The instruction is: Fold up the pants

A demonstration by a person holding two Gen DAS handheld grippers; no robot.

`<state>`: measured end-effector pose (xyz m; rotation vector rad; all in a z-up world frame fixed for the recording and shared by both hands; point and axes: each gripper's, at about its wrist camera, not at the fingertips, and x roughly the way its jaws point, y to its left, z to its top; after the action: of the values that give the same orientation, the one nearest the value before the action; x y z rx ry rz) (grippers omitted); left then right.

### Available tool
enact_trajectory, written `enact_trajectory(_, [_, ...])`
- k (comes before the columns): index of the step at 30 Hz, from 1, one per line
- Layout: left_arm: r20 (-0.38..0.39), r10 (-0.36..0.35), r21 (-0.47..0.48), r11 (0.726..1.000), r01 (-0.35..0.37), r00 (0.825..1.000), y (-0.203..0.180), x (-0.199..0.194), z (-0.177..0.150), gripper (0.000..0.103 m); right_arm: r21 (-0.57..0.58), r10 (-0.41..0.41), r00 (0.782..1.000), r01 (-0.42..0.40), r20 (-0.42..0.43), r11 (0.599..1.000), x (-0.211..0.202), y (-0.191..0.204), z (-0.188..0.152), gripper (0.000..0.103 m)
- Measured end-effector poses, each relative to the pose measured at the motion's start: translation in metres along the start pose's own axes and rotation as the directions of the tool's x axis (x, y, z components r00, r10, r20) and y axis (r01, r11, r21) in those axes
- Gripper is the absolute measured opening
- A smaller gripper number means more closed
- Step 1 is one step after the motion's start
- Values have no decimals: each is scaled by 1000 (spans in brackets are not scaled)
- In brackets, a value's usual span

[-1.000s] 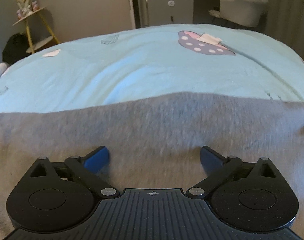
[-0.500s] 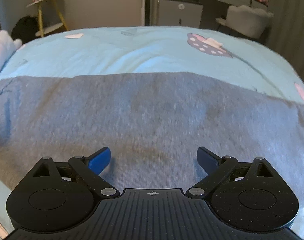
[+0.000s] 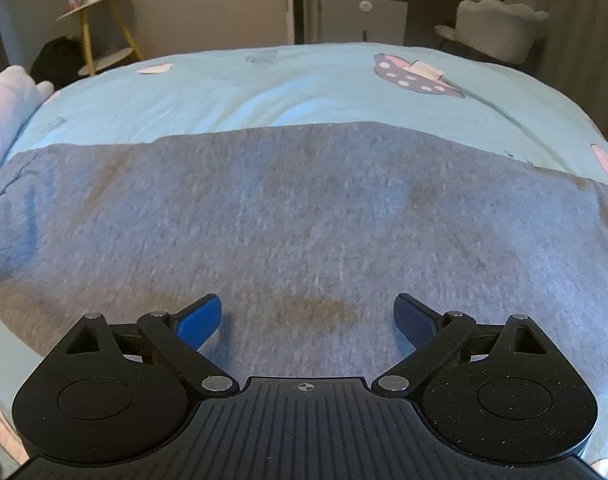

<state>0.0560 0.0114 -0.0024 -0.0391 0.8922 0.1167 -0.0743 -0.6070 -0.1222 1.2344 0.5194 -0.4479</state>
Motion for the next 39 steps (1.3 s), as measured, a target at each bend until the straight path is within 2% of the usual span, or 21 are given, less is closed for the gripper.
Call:
enact_trajectory(1, [-4,1,8,1000,0,1000,-1,1,0,98,3,6,1000,-6,-3,1000,3,1,-1,31])
enact_trajectory(5, [-41,7,24,1000,-6,999,-3,10,-2,98,-54,-29,1000,29,0,998,10,13,-2,29])
enact_trajectory(7, [-46,-3,6,1000,4,999,0,10,-2,98,-114,-59,998,60,12,992,7,25,-3,18])
enact_trajectory(9, [-48,-7,-16,1000,7,999,4,11,-2,98,-182,-63,997,69,41,981,-2,42,-3,13])
enact_trajectory(11, [-48,-13,-33,999,11,999,9,11,-1,98,-310,-58,995,80,78,948,-11,74,-8,12])
enact_trajectory(14, [-41,-20,-47,999,18,999,11,10,-1,98,-600,23,994,44,103,799,-27,146,-42,11])
enact_trajectory(15, [-39,-21,-48,999,19,999,11,10,-1,98,-682,63,994,14,89,731,-33,169,-59,11])
enact_trajectory(18, [-21,-26,-52,998,24,999,11,5,-3,98,-868,158,987,-100,-26,486,-44,229,-128,11])
enact_trajectory(21, [2,-31,-62,998,31,1000,12,-2,-3,98,-920,177,952,-289,-248,264,-44,256,-209,12])
enact_trajectory(23, [11,-37,-69,997,38,999,13,-5,-3,98,-919,127,928,-366,-350,147,-37,253,-259,13])
enact_trajectory(24, [15,-40,-74,996,41,999,14,-7,-3,98,-914,94,919,-391,-382,109,-32,247,-281,17])
enact_trajectory(25, [16,-45,-78,996,47,999,15,-8,-3,98,-901,37,905,-426,-425,77,-26,239,-303,27])
enact_trajectory(26, [17,-53,-83,995,55,998,17,-9,-3,98,-886,-14,888,-458,-460,70,-21,233,-316,32])
enact_trajectory(28, [21,-73,-93,993,74,997,19,-11,-2,98,-844,-66,843,-525,-533,110,-17,222,-326,49])
enact_trajectory(29, [22,-87,-95,992,89,996,20,-12,-1,98,-832,-60,834,-537,-549,138,-17,219,-322,55])
enact_trajectory(30, [22,-102,-96,990,103,995,19,-12,0,98,-829,-45,837,-532,-546,172,-20,216,-315,66])
enact_trajectory(33, [46,-126,-59,990,129,991,6,-15,7,98,-831,14,885,-443,-466,338,-21,210,-272,89])
enact_trajectory(35, [66,-157,-16,987,158,985,-8,-19,14,98,-790,25,908,-378,-419,482,-15,198,-237,95])
enact_trajectory(36, [68,-181,-9,983,182,981,-15,-20,18,98,-756,15,910,-354,-415,550,-9,188,-223,95])
enact_trajectory(37, [62,-218,-7,976,219,974,-22,-20,24,98,-723,10,904,-349,-428,597,-3,178,-214,95])
enact_trajectory(39, [14,-326,-36,945,326,945,-35,-12,35,98,-634,27,884,-355,-467,687,5,151,-204,95])
